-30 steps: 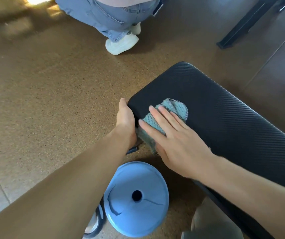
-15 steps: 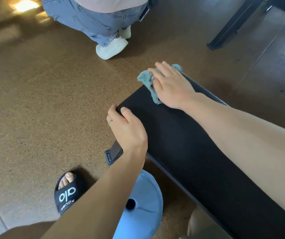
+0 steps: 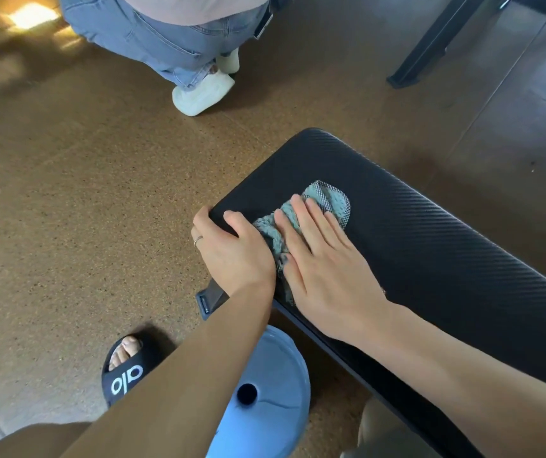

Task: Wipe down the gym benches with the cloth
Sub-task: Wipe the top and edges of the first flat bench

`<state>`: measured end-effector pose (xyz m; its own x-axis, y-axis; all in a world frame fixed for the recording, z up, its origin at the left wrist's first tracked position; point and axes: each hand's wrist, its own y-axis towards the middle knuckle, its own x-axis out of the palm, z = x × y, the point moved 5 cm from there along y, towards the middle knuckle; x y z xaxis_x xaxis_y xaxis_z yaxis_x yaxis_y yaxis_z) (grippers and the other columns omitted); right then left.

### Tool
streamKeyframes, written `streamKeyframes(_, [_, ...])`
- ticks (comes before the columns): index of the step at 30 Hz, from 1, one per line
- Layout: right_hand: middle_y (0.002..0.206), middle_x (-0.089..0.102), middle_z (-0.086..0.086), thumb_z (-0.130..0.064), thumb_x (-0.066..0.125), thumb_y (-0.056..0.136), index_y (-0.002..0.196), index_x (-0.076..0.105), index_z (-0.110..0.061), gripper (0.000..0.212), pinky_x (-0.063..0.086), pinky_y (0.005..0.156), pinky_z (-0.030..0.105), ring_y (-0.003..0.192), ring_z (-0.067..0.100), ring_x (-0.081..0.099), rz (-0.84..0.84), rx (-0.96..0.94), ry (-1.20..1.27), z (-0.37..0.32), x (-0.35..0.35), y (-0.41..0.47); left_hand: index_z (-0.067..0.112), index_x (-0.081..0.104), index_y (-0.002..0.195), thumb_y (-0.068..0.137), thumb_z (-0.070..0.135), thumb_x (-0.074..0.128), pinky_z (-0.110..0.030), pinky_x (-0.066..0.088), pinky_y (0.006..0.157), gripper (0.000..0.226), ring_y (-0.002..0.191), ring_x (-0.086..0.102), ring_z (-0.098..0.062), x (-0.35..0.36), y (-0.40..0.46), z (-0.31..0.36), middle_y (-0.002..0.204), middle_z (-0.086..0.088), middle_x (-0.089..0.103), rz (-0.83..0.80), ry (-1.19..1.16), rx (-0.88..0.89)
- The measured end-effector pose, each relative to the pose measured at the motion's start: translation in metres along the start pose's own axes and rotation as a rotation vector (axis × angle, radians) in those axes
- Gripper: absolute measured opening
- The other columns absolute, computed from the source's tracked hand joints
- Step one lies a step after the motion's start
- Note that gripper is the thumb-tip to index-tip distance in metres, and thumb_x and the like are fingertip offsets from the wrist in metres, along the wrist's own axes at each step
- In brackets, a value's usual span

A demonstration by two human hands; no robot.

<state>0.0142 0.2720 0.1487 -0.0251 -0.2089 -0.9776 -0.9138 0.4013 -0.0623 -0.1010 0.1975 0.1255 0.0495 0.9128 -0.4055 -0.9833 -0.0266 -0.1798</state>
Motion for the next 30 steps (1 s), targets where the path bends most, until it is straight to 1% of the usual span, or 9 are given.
streamKeyframes(3, [0.173,0.008,0.012,-0.038,0.012,0.107,0.165,0.017,-0.015,0.062,0.006,0.13,0.041,0.16,0.025,0.004,-0.009,-0.047,-0.016,0.007,-0.001,0.01,0.015,0.047,0.14,0.105,0.025,0.04,-0.008,0.02,0.076,0.037,0.103,0.037,-0.001,0.001,-0.001,0.001,0.14,-0.002,0.052,-0.016,-0.005,-0.003])
streamKeyframes(6, [0.173,0.004,0.01,-0.04,0.008,0.106,0.166,0.012,-0.018,0.064,-0.004,0.129,0.035,0.16,0.023,0.0,-0.023,-0.071,-0.022,0.021,-0.009,0.056,0.016,0.047,0.141,0.105,0.025,0.041,-0.008,0.02,0.077,0.038,0.112,0.044,-0.009,0.001,-0.001,0.0,0.141,-0.002,0.052,-0.006,0.0,-0.003])
streamKeyframes(9, [0.173,0.004,0.011,-0.035,0.016,0.111,0.166,0.012,-0.016,0.058,-0.001,0.13,0.038,0.16,0.025,0.001,-0.002,-0.011,-0.03,0.032,-0.013,0.116,0.015,0.05,0.137,0.104,0.025,0.042,-0.007,0.021,0.078,0.035,0.112,0.045,-0.009,0.001,0.0,0.001,0.137,-0.002,0.054,0.014,0.007,0.006])
streamKeyframes(13, [0.167,0.03,0.013,-0.033,0.019,0.111,0.157,0.039,-0.012,0.054,0.006,0.129,0.042,0.157,0.028,0.017,0.016,0.063,-0.063,0.034,-0.009,0.159,0.013,0.052,0.133,0.103,0.025,0.043,-0.011,0.023,0.081,0.034,0.117,0.049,-0.018,0.001,0.001,0.0,0.133,-0.004,0.057,0.02,0.02,0.019])
streamKeyframes(15, [0.154,0.048,0.012,-0.034,0.014,0.107,0.144,0.055,-0.009,0.06,0.013,0.128,0.043,0.152,0.03,0.03,0.066,0.08,-0.077,0.035,-0.007,0.157,0.013,0.052,0.132,0.103,0.026,0.042,-0.015,0.025,0.082,0.033,0.114,0.05,-0.017,0.001,0.002,-0.001,0.131,-0.004,0.057,0.02,0.023,0.013])
streamKeyframes(17, [0.143,0.057,0.012,-0.035,0.008,0.101,0.136,0.06,-0.007,0.069,0.019,0.126,0.043,0.147,0.03,0.038,0.119,0.091,-0.066,0.038,-0.009,0.151,0.013,0.053,0.132,0.103,0.027,0.042,-0.017,0.026,0.084,0.034,0.117,0.051,-0.02,0.001,0.002,-0.001,0.131,-0.004,0.058,0.027,0.025,0.012])
streamKeyframes(20, [0.148,0.053,0.01,-0.031,0.019,0.107,0.145,0.052,-0.008,0.055,0.021,0.125,0.041,0.148,0.029,0.036,0.126,0.118,-0.072,0.052,-0.014,0.147,0.014,0.053,0.132,0.102,0.027,0.042,-0.02,0.028,0.087,0.034,0.12,0.051,-0.022,0.001,0.002,0.0,0.132,-0.004,0.057,0.028,0.026,0.011])
streamKeyframes(25, [0.151,0.046,0.008,-0.032,0.024,0.109,0.156,0.036,-0.011,0.052,0.029,0.12,0.041,0.142,0.026,0.041,0.156,0.181,-0.06,0.08,-0.025,0.137,0.014,0.053,0.132,0.102,0.028,0.041,-0.021,0.03,0.089,0.035,0.12,0.052,-0.021,0.001,0.003,-0.001,0.132,-0.004,0.057,0.031,0.024,0.011])
streamKeyframes(30, [0.15,0.048,0.015,-0.033,0.023,0.111,0.158,0.028,-0.01,0.053,0.035,0.113,0.044,0.136,0.033,0.047,0.118,0.352,0.031,0.109,-0.03,0.117,0.015,0.054,0.131,0.1,0.03,0.041,-0.026,0.033,0.09,0.036,0.118,0.053,-0.022,0.002,0.004,-0.002,0.131,-0.004,0.058,0.035,0.012,0.013])
